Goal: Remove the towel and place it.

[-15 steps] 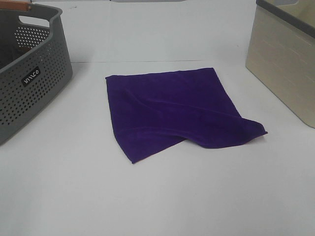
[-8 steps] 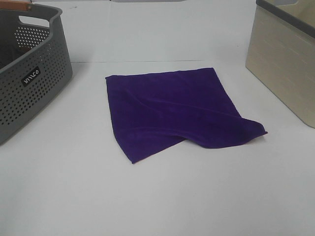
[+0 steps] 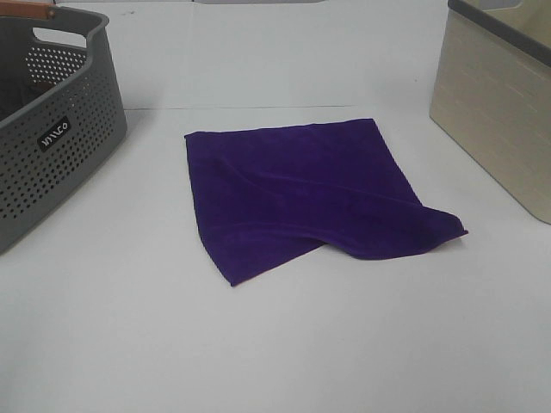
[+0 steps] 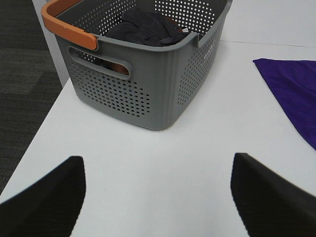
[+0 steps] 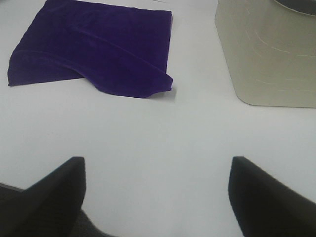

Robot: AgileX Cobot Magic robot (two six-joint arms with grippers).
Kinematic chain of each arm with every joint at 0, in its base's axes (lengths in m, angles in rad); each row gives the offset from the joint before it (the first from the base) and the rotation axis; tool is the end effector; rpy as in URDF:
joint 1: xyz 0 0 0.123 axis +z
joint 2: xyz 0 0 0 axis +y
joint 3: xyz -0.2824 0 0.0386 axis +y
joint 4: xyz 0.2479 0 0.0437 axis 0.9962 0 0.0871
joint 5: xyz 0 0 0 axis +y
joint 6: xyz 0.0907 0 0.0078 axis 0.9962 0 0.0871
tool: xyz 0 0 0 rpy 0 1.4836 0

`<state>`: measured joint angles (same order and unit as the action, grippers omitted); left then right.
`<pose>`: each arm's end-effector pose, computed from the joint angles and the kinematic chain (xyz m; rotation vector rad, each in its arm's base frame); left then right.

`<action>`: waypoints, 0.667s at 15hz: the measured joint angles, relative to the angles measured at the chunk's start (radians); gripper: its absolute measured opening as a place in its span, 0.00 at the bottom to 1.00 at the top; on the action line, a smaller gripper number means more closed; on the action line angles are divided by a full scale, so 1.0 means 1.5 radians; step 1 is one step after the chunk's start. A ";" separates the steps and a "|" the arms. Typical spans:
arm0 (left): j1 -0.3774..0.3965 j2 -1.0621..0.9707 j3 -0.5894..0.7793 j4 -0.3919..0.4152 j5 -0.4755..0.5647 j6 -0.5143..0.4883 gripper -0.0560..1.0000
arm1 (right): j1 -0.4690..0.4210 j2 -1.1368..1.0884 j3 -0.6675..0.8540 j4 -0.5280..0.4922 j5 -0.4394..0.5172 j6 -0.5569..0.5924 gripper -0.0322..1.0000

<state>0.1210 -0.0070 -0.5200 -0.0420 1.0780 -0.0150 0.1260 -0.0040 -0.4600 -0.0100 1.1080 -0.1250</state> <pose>-0.0086 -0.0044 0.2813 -0.1352 2.0294 0.0165 -0.0031 -0.0012 0.2623 -0.2658 2.1109 -0.0116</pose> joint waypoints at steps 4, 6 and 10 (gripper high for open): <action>0.000 0.000 0.000 0.000 0.000 0.000 0.75 | 0.000 0.000 0.000 0.000 -0.002 0.000 0.72; 0.000 0.000 0.000 0.000 0.000 0.001 0.75 | 0.000 0.000 0.000 0.000 -0.002 0.000 0.72; 0.000 0.000 0.000 0.000 0.000 0.001 0.76 | 0.000 0.000 0.000 0.000 -0.002 0.000 0.72</action>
<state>0.1210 -0.0070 -0.5200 -0.0420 1.0780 -0.0140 0.1260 -0.0040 -0.4600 -0.0100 1.1050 -0.1250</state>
